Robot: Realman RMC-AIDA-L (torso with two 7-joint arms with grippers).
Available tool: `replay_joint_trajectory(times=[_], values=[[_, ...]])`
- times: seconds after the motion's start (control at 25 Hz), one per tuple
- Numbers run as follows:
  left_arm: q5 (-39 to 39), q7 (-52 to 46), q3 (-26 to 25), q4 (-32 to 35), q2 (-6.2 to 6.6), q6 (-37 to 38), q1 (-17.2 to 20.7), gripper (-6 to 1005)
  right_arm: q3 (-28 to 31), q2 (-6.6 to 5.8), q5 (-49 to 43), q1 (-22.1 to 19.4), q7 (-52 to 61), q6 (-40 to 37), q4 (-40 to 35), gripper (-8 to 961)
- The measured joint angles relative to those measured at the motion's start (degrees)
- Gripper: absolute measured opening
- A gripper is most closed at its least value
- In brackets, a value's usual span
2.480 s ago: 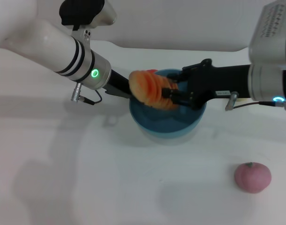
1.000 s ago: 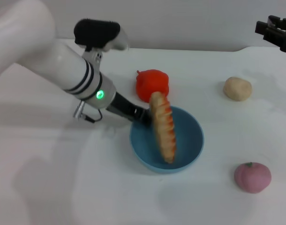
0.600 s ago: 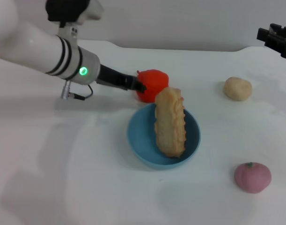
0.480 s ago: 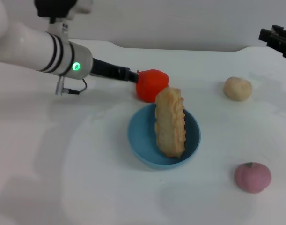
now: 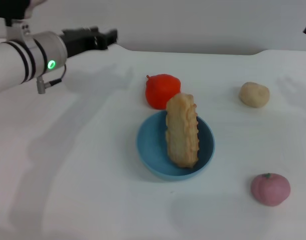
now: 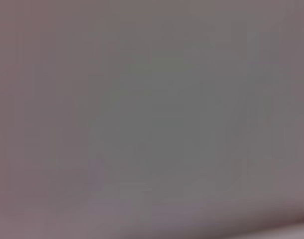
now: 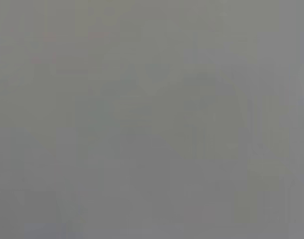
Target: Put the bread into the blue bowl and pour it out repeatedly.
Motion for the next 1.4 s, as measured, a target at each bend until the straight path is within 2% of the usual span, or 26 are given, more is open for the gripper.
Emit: replay_joint_trajectory(times=[0.12, 0.28, 0.36, 0.44, 0.64, 0.84, 1.0, 1.2, 1.28, 1.4], values=[[-2.9, 5.0, 4.9, 3.4, -0.03, -9.0, 3.9, 478, 3.1, 0.01, 0.7, 0.0, 0.0, -0.5, 3.2, 395], [-2.6, 8.4, 15.9, 7.2, 0.1, -26.9, 8.5, 474, 7.4, -0.04, 2.1, 0.0, -0.2, -2.5, 7.6, 395], [-1.2, 8.6, 20.6, 7.7, 0.18, -35.2, 9.4, 473, 9.9, -0.06, 2.2, -0.1, -1.3, -3.4, 9.5, 395], [0.2, 7.7, 22.6, 7.7, 0.23, -39.9, 9.3, 474, 12.7, -0.07, 2.3, -0.1, -3.5, -5.0, 11.7, 395], [0.5, 3.8, 22.3, 6.4, 0.38, -38.9, 8.0, 474, 19.0, -0.1, 6.5, -0.2, -13.2, -9.0, 18.6, 395], [0.4, -1.4, 20.7, 5.7, 0.51, -35.6, 7.8, 474, 20.8, 0.15, 17.4, -1.1, -32.1, -11.6, 26.7, 395], [-1.4, -9.9, 12.5, 5.5, 0.31, -24.9, 6.8, 474, 20.9, 0.28, 21.5, -1.0, -43.1, -13.3, 31.3, 394], [-4.4, -13.1, -0.5, -0.4, 0.4, -10.1, 2.4, 473, 20.9, 0.27, 21.8, -0.7, -45.1, -13.3, 32.5, 394], [-4.5, -11.6, -2.7, -3.3, 0.35, -8.9, 1.4, 473, 20.9, 0.31, 21.8, -0.7, -45.6, -13.2, 32.7, 394], [-4.7, -7.1, -2.9, -5.9, 0.14, -11.4, 1.7, 473, 21.0, 0.31, 21.8, -0.7, -46.0, -13.1, 33.3, 394]])
